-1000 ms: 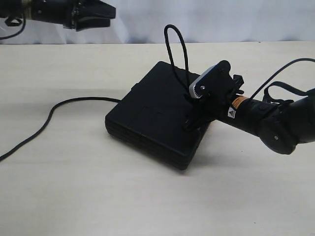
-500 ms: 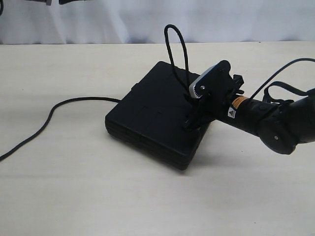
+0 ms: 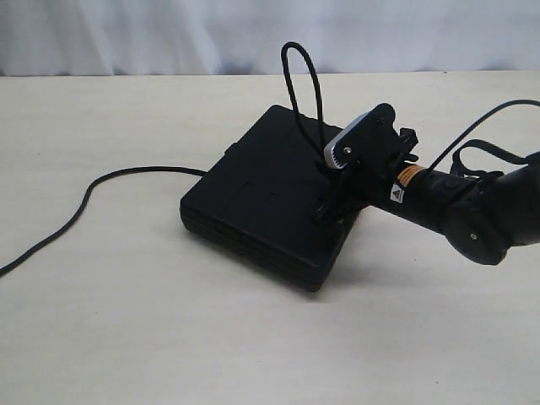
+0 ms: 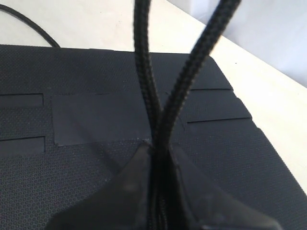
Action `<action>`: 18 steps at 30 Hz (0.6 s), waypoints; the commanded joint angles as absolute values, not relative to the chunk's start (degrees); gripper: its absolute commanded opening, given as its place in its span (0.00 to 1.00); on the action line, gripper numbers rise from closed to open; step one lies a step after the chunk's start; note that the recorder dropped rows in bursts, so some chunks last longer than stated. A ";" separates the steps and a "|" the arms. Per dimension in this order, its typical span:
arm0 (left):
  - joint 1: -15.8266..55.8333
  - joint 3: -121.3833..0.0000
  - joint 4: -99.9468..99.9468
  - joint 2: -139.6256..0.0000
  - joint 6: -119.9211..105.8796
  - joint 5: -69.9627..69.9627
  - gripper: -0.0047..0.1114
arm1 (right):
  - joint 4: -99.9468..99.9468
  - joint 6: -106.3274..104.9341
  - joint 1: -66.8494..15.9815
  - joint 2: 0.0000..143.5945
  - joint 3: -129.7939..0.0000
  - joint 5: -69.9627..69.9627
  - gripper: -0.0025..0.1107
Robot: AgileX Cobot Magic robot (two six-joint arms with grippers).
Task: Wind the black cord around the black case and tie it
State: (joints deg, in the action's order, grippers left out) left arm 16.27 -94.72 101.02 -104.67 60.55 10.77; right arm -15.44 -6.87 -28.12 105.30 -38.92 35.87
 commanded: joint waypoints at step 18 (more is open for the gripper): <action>13.26 -94.70 13.26 -123.36 -22.01 64.67 0.04 | -15.69 -6.67 -28.06 105.28 -39.11 34.80 0.06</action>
